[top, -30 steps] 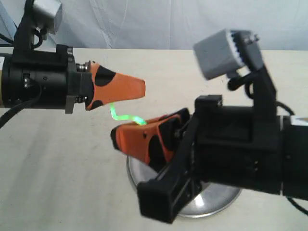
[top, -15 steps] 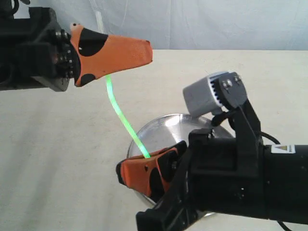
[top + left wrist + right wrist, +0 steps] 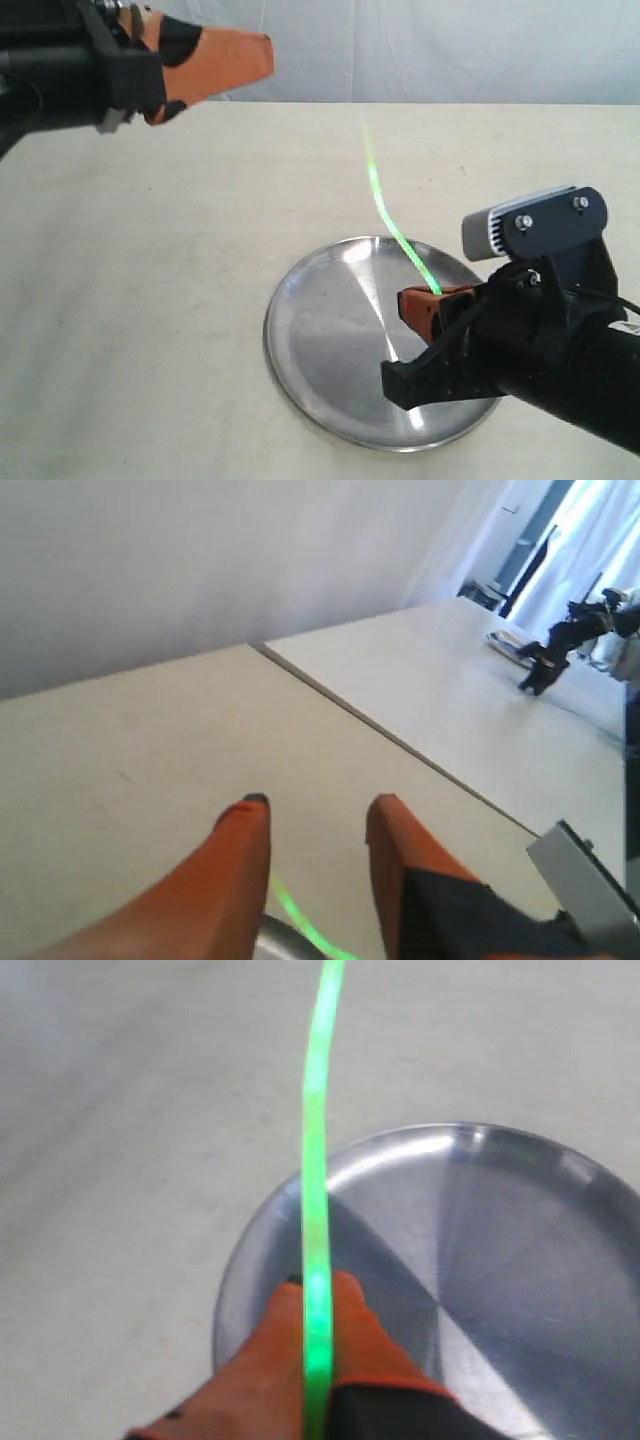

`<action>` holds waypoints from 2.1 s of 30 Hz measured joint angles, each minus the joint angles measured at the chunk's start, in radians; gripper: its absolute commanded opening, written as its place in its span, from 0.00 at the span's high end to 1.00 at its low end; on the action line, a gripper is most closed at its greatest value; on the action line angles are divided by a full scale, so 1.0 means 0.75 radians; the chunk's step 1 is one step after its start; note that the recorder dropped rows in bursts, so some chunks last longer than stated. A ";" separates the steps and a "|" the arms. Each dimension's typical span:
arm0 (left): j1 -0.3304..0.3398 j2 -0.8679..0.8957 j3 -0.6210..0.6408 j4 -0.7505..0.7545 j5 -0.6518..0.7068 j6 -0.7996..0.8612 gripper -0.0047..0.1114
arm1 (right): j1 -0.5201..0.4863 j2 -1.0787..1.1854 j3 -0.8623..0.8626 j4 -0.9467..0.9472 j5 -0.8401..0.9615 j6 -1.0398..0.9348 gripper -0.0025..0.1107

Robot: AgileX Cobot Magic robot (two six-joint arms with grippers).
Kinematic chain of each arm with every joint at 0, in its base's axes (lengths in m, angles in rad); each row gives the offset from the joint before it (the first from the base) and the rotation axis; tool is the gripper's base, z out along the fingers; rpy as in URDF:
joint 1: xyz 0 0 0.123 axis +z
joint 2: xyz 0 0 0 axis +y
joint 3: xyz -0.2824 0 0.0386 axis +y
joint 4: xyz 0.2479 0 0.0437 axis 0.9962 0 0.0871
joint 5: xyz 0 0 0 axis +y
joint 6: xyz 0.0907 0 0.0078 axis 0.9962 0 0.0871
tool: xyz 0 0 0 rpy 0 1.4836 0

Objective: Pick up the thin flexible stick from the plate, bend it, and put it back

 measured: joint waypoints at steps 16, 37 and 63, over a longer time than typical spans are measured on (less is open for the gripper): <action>0.000 -0.515 -0.102 0.340 0.390 -0.097 0.72 | 0.000 0.590 0.001 0.074 -0.293 -0.189 0.99; 0.000 -0.523 0.084 0.347 1.001 0.005 0.72 | -0.002 0.317 -0.006 0.035 -0.495 -0.031 0.98; 0.000 -0.523 0.084 0.347 1.006 0.005 0.72 | -0.002 -0.289 -0.007 0.086 -0.433 0.220 0.98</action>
